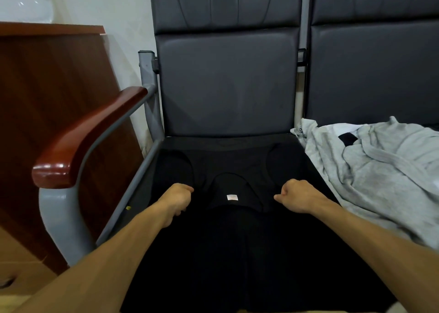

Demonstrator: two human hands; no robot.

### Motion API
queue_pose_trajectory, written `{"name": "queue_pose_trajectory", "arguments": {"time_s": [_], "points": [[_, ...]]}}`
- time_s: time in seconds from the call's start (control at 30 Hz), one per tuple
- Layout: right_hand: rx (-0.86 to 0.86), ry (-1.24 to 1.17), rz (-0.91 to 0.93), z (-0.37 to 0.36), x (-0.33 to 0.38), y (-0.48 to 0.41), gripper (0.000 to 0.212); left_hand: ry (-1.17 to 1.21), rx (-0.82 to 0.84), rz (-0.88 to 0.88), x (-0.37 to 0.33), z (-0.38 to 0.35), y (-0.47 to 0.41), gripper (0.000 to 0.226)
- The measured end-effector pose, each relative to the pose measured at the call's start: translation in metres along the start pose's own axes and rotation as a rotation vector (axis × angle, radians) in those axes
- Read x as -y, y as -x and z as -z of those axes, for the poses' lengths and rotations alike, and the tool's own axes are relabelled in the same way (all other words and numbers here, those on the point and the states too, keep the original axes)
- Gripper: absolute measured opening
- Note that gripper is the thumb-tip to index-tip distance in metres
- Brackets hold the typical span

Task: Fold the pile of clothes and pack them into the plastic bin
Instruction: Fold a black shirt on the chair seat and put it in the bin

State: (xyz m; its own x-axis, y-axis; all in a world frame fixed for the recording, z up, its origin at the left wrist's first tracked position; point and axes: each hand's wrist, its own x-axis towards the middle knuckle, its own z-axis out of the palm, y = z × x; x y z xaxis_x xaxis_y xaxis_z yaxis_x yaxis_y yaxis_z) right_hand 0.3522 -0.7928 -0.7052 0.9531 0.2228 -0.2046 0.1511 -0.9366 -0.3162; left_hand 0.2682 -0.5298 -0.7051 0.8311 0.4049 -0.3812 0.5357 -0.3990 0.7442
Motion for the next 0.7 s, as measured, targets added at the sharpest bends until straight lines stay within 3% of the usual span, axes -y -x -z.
{"name": "queue_pose_trajectory", "arguments": {"time_s": [0.17,0.4,0.57,0.7], "points": [[0.003,0.044,0.017,-0.003,0.0,-0.002,0.034,0.09,0.115,-0.015,0.002,-0.005,0.009,0.05],[0.0,0.07,0.025,-0.008,-0.002,-0.006,0.032,0.295,0.081,-0.071,0.003,-0.014,-0.001,0.064],[-0.003,0.091,0.03,-0.01,-0.003,-0.007,0.028,0.034,0.105,-0.077,0.008,-0.021,-0.006,0.052],[-0.009,0.097,0.039,-0.01,-0.002,-0.007,0.025,-0.077,0.124,-0.076,0.004,-0.026,-0.007,0.059]]}}
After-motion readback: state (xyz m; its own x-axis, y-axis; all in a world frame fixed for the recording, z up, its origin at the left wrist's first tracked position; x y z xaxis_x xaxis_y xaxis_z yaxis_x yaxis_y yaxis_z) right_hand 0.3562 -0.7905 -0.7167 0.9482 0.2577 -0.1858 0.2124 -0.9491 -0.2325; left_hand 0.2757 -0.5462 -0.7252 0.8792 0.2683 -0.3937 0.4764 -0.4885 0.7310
